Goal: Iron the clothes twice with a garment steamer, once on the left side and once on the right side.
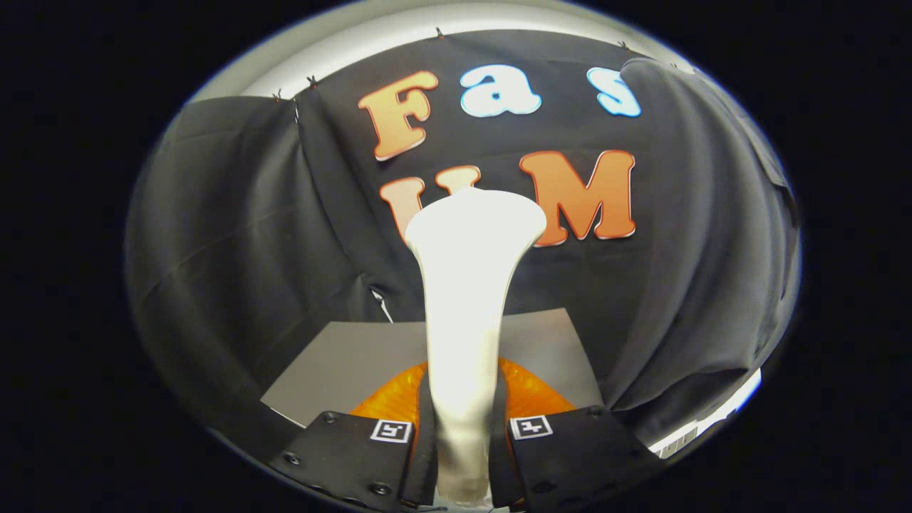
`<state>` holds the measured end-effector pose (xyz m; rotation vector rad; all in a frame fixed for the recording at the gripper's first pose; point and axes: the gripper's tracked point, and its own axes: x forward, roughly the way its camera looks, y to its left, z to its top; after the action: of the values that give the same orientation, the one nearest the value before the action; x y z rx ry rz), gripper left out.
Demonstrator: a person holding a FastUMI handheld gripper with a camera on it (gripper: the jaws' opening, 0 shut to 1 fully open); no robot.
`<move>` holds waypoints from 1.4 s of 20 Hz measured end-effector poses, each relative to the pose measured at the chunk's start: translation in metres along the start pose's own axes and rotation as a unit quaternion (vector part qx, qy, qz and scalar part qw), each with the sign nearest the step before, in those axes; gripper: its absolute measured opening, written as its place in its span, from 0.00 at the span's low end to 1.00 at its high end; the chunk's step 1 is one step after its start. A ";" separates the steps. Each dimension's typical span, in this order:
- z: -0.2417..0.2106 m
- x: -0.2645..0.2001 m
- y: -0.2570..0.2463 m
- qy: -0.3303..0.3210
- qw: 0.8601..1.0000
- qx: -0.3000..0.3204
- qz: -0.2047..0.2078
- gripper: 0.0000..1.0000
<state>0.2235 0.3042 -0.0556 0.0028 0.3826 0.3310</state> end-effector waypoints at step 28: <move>0.067 -0.197 -0.208 -0.162 0.983 -0.004 -0.087 0.36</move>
<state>0.1418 0.0491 0.0652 0.0142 0.0581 0.1547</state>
